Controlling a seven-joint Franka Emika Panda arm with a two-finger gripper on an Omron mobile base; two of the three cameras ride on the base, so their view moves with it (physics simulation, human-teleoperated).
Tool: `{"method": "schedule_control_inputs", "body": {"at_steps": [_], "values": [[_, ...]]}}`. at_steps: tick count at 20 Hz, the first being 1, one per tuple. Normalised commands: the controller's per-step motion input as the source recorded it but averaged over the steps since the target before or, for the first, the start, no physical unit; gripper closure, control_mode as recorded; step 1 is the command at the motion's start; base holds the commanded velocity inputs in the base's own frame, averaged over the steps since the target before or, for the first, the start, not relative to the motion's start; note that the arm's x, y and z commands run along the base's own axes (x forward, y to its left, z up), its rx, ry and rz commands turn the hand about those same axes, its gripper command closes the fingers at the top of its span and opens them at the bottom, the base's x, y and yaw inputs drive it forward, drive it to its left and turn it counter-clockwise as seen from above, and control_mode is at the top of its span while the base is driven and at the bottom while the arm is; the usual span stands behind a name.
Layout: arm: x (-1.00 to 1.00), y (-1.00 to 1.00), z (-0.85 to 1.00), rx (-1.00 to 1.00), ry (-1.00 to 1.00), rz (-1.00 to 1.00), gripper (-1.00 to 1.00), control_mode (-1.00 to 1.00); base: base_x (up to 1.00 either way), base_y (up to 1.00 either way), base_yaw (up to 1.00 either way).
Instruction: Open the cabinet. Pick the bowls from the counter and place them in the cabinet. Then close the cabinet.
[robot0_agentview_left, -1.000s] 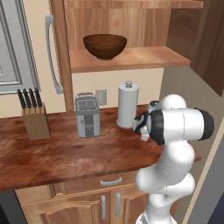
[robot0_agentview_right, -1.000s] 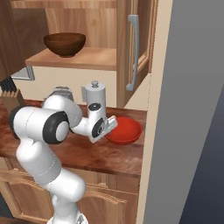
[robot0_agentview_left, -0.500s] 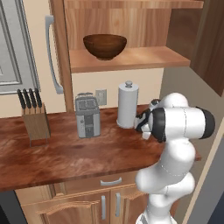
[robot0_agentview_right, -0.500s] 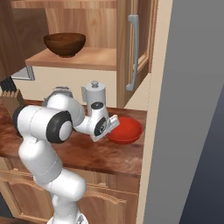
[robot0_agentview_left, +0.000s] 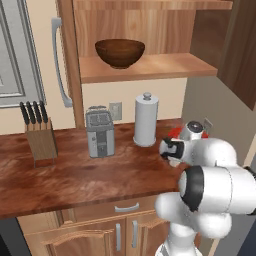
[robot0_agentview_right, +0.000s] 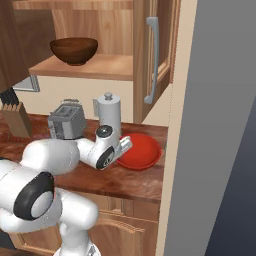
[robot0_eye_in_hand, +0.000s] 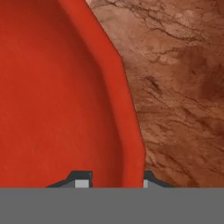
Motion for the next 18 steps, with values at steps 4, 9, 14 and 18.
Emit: {"method": "schedule_control_inputs", "body": {"at_steps": [4,9,14,18], "values": [[-1.00,0.12,0.80,0.02,-0.25,0.08,1.00,-1.00,0.00,0.00,0.00],[-0.97,0.46,0.77,0.04,-0.03,0.17,1.00,-1.00,0.00,0.00,0.00],[-0.98,0.60,0.57,0.03,0.00,0.31,1.00,-1.00,0.00,0.00,0.00],[-1.00,0.40,0.73,0.00,-0.08,0.16,1.00,-1.00,0.00,0.00,0.00]]}}
